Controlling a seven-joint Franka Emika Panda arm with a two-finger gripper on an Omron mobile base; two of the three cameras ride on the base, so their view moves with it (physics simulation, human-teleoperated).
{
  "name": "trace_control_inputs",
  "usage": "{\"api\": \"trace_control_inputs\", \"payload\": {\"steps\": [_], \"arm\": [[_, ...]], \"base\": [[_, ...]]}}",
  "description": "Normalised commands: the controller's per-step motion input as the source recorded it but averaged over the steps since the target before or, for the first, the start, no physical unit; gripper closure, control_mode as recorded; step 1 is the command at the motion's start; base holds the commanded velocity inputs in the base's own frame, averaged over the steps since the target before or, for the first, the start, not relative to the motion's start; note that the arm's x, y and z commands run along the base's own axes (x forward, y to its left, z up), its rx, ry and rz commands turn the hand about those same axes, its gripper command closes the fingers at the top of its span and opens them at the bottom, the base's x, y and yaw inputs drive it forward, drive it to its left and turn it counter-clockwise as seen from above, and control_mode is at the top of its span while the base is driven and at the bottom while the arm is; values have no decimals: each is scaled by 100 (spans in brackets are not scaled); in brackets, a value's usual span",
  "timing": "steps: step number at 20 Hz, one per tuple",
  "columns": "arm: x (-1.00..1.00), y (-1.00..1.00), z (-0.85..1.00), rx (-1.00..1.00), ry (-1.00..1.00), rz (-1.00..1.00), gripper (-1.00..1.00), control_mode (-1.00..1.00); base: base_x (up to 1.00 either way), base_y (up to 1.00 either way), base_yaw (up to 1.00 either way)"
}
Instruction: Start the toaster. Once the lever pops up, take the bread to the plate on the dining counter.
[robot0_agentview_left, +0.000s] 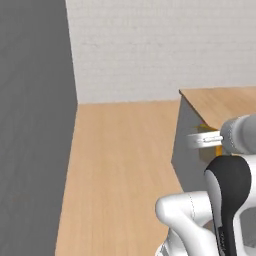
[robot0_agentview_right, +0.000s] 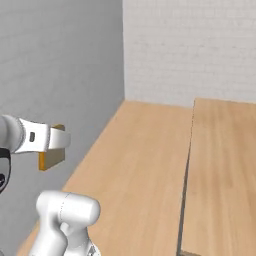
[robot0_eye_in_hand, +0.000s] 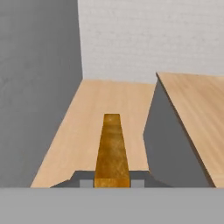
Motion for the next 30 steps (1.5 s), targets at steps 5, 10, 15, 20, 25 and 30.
{"api": "trace_control_inputs", "payload": {"steps": [5,10,15,20,25,30], "arm": [[0,0,0,0,0,0,100,100],[0,0,0,0,0,0,100,100],[0,0,0,0,0,0,100,100],[0,0,0,0,0,0,100,100],[0,0,0,0,0,0,100,100],[0,0,0,0,0,0,100,100]], "base": [[100,15,-43],[100,36,-38],[100,44,-34],[100,53,-32],[100,59,-31],[100,62,-32]]}}
